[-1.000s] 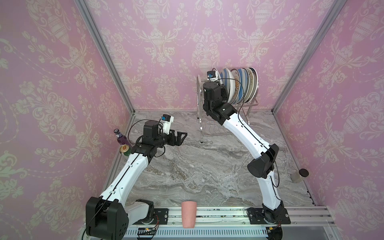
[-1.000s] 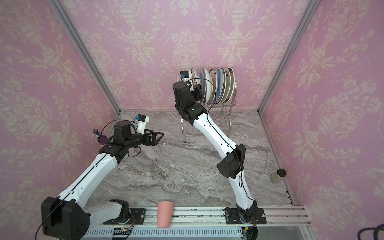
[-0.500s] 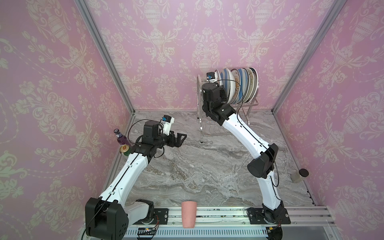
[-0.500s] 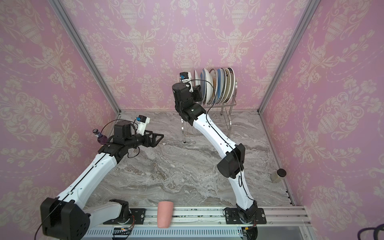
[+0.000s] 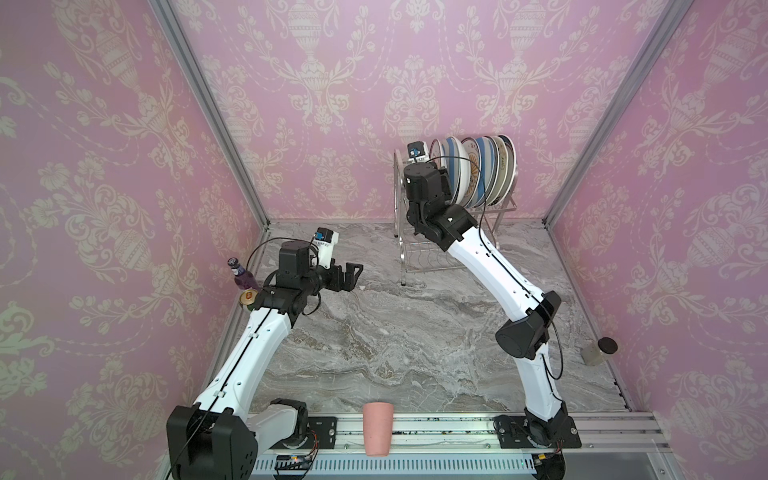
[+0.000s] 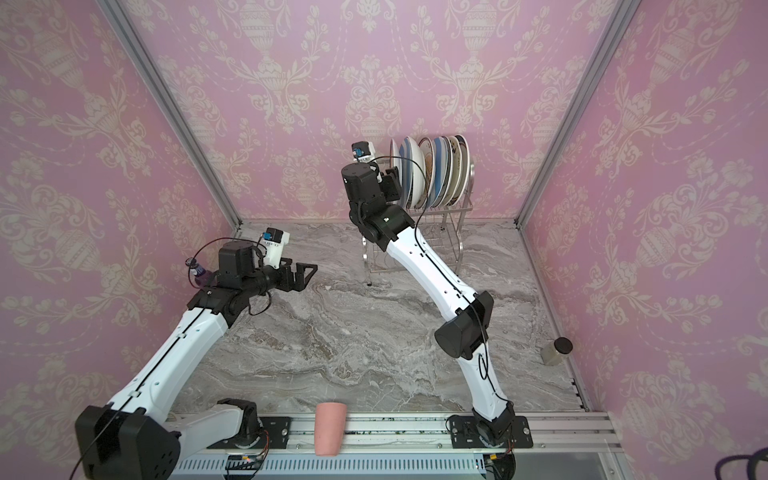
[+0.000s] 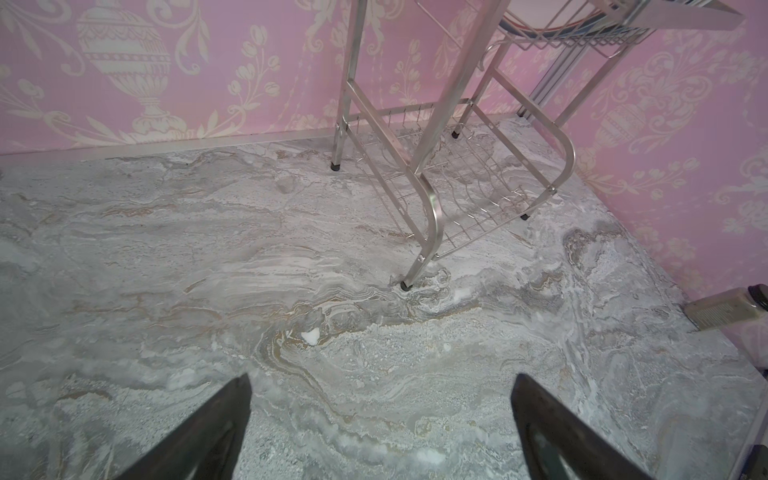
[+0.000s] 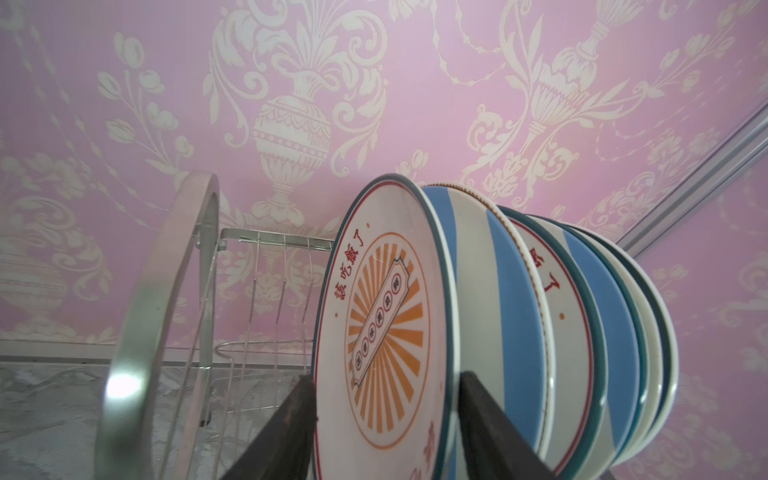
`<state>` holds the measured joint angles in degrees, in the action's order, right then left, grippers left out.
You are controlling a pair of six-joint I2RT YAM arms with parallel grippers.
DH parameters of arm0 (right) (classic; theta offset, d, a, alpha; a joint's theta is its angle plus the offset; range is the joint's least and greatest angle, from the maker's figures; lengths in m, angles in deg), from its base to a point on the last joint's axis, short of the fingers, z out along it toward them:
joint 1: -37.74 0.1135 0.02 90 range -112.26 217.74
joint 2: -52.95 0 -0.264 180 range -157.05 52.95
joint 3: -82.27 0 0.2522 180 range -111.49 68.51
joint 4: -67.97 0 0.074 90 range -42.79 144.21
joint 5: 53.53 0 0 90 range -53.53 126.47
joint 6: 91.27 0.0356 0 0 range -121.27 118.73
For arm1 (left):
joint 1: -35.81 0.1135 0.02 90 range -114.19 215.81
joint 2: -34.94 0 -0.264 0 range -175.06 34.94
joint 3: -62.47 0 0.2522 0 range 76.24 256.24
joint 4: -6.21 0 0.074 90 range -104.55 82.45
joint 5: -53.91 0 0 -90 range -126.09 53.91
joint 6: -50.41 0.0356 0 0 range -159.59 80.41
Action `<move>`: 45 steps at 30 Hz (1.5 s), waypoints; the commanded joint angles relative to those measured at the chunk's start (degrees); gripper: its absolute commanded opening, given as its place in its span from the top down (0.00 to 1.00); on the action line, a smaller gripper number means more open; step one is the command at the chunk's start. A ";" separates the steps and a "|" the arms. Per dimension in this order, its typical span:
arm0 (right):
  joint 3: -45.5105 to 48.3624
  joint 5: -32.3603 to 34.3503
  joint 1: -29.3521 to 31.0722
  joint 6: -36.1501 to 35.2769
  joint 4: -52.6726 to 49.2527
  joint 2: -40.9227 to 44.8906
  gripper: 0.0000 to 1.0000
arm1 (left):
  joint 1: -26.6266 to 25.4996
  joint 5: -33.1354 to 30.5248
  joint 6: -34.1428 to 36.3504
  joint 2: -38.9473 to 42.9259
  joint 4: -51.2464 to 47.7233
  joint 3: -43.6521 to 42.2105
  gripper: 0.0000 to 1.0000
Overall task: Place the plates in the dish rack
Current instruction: 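Open the right gripper and draw it back from the rack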
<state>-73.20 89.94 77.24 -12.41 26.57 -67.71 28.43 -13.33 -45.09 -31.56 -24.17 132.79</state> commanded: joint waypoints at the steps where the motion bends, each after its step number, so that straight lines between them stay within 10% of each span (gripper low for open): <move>1: 0.18 -7.05 -0.27 5.13 -8.31 8.72 0.37 | 0.61 -5.92 -3.02 1.09 0.99 0.97 0.01; 13: 48.09 -20.29 -10.58 16.13 -8.67 47.42 0.26 | 0.87 -21.47 -10.02 7.52 10.76 -9.68 0.01; 22: 99.37 -25.73 -22.89 17.56 22.69 64.88 0.08 | 2.63 -48.33 -0.62 7.63 38.77 -34.44 0.01; 31: 119.29 -38.11 -34.08 13.82 67.25 44.76 0.00 | 10.03 -38.55 5.37 -7.57 67.76 -42.97 0.01; 36: 121.93 -45.65 -36.83 13.69 85.12 31.68 0.00 | 11.30 -34.44 5.62 -13.21 58.38 -36.30 0.01; 45: 122.16 -44.60 -37.28 14.33 84.87 31.92 0.00 | 11.77 -20.60 2.60 -20.14 76.77 -41.71 0.01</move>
<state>50.14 46.84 39.80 1.91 108.38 -35.93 39.78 -40.71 -40.94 -45.35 43.76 91.55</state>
